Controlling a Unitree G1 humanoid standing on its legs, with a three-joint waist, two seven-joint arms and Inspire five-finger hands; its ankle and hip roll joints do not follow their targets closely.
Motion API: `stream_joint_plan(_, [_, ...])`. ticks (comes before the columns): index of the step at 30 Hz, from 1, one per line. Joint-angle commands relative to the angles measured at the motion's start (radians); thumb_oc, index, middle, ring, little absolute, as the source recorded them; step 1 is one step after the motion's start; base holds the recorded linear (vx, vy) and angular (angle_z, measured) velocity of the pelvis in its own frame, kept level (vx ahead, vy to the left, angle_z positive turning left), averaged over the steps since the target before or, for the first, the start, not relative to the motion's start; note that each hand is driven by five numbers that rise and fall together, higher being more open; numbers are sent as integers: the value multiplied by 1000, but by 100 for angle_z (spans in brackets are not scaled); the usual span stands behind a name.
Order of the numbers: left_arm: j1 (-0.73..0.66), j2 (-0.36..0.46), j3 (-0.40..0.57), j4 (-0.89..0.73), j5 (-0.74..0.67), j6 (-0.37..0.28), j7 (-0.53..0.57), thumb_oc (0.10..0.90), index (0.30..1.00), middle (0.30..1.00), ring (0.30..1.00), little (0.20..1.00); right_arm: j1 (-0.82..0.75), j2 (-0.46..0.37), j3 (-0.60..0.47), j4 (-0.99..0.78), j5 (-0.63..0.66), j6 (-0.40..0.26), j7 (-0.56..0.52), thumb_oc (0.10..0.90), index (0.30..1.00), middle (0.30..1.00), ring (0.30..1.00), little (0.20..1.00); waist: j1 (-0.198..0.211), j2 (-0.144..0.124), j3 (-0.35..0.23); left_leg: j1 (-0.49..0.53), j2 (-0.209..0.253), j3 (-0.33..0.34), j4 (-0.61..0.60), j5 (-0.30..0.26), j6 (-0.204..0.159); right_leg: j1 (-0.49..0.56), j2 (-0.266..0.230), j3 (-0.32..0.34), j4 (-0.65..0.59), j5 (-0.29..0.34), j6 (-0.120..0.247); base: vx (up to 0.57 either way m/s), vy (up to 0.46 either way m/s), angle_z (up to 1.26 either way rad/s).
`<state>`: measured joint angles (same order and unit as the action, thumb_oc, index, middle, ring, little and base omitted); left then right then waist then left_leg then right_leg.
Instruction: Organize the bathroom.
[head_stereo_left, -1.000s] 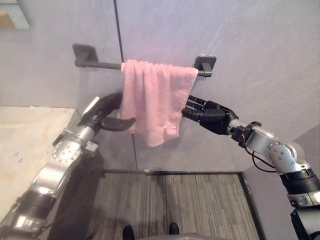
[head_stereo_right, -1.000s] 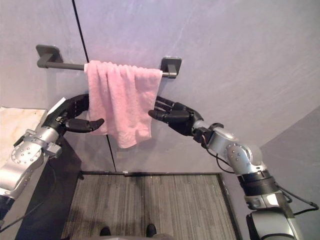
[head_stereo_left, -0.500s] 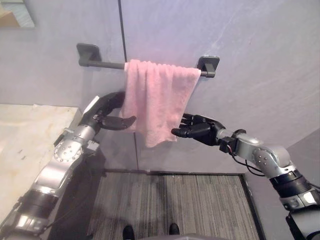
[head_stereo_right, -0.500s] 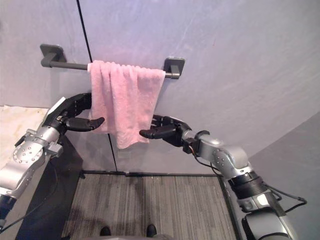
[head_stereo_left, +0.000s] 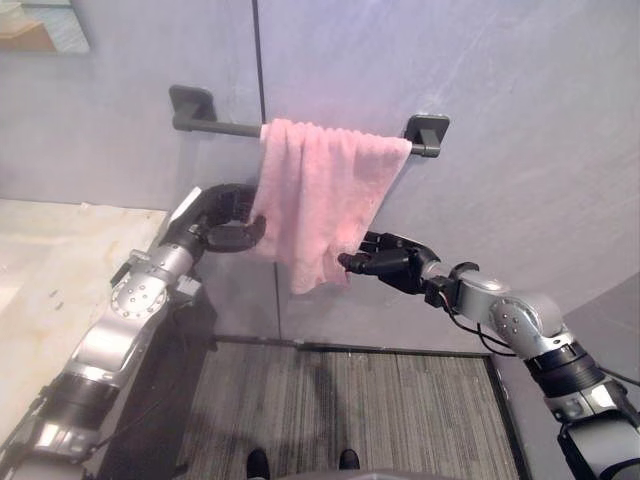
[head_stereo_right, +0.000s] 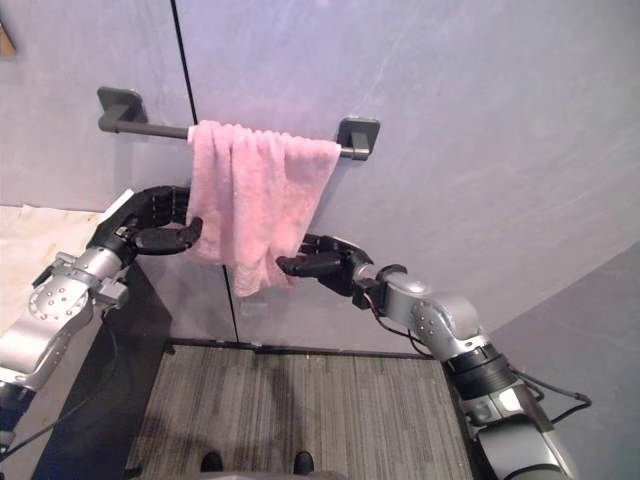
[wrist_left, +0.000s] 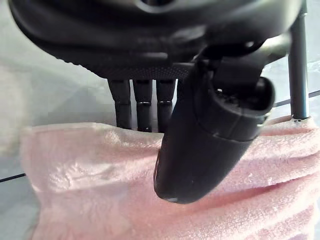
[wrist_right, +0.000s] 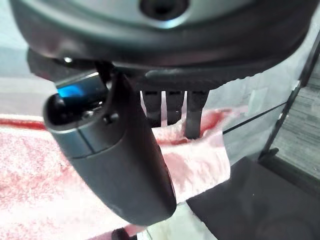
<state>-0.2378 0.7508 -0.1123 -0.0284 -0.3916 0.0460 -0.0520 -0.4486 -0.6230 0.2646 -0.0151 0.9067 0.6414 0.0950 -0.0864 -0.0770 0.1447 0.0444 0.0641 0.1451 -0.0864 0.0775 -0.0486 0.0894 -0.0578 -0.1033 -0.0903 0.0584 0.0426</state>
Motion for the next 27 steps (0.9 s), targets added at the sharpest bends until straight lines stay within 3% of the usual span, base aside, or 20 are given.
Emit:
stream_joint_plan(1, [-151, -24, 18, 19, -21, -79, 25, 400, 300, 300, 300, 300, -127, -1, -17, -59, -44, -95, 8, 400, 300, 300, 300, 300, 2, 47, -102, 44, 115, 46, -1, -13, -39, -54, -4, 53, 3, -12, 66, 0, 0, 0])
stream_joint_plan(10, [-133, -29, 33, 15, -5, -83, 45, 400, 300, 300, 300, 300, -108, -20, -44, -80, -110, -104, 2, 400, 300, 300, 300, 300, -4, 51, -98, 44, 114, 51, -1, -14, -39, -57, -6, 55, 3, -12, 67, 0, 0, 0])
stream_joint_plan(18, [-58, -76, 150, 59, -20, -77, 318, 400, 300, 300, 300, 300, -56, -24, -110, -74, -240, -130, -55, 400, 300, 300, 300, 300, 2, 51, -92, 49, 113, 47, -1, -16, -40, -49, -10, 44, 3, -15, 66, 0, 0, 0])
stream_joint_plan(27, [12, -119, 230, 43, -6, -60, 345, 400, 300, 300, 300, 300, -22, -38, -162, -86, -252, -91, -110, 400, 300, 300, 300, 300, 7, 49, -83, 50, 110, 39, -1, -18, -43, -47, -13, 34, 3, -18, 64, 0, 0, 0])
